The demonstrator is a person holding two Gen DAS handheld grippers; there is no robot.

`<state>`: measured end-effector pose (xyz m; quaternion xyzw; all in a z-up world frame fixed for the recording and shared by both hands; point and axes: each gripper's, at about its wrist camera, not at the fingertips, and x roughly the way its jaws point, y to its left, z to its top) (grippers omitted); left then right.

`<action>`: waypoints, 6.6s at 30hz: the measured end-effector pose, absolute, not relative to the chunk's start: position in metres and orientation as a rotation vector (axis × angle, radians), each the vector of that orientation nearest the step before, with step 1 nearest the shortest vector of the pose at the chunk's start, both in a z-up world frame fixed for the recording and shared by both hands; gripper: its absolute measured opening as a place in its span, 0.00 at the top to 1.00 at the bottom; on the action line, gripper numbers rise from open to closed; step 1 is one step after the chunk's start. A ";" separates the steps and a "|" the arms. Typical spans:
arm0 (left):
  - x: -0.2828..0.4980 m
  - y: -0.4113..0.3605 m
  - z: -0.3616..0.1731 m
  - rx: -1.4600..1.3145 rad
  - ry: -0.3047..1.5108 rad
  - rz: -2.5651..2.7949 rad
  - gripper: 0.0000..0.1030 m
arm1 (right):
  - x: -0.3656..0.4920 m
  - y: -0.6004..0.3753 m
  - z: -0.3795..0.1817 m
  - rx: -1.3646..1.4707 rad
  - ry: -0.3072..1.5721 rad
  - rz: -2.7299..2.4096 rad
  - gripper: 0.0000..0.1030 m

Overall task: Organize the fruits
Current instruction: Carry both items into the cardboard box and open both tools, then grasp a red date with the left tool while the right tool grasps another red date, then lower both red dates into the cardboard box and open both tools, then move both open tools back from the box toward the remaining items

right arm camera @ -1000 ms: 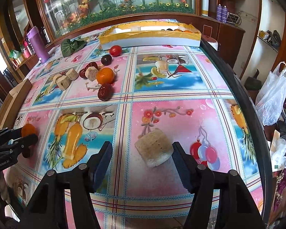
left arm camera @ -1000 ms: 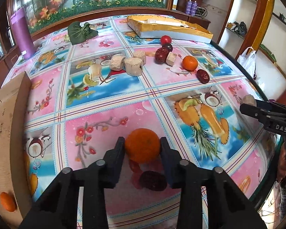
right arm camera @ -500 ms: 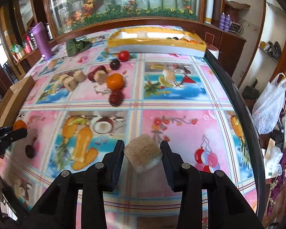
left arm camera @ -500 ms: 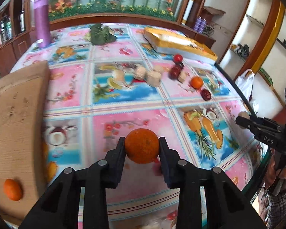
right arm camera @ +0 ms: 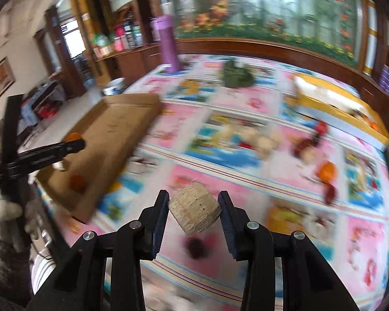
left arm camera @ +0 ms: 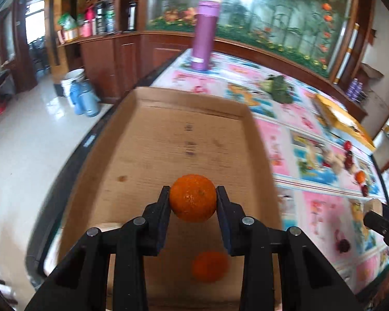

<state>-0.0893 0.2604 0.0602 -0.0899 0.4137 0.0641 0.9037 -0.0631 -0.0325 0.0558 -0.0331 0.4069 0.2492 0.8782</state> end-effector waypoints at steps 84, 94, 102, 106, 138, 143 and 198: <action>-0.103 0.013 0.013 0.093 0.965 -0.415 0.74 | 0.027 -0.190 -0.011 -0.030 0.943 0.056 0.50; -0.109 0.027 0.020 0.042 0.938 -0.415 0.74 | 0.012 -0.184 -0.001 0.007 0.909 0.113 0.78; -0.116 0.069 0.051 -0.042 0.856 -0.357 0.74 | -0.018 -0.160 0.029 0.000 0.850 0.184 0.77; -0.118 0.110 0.066 -0.088 0.810 -0.270 0.74 | -0.031 -0.132 0.048 -0.024 0.815 0.255 0.77; -0.036 0.316 0.040 -0.166 0.944 0.153 0.53 | 0.011 0.169 0.010 -0.107 0.996 0.758 0.76; -0.042 0.320 0.046 -0.207 0.900 0.139 0.48 | 0.015 0.169 0.004 -0.073 1.016 0.769 0.56; -0.220 0.213 0.142 -0.263 0.442 0.087 0.24 | -0.105 0.017 0.082 -0.284 0.760 0.801 0.20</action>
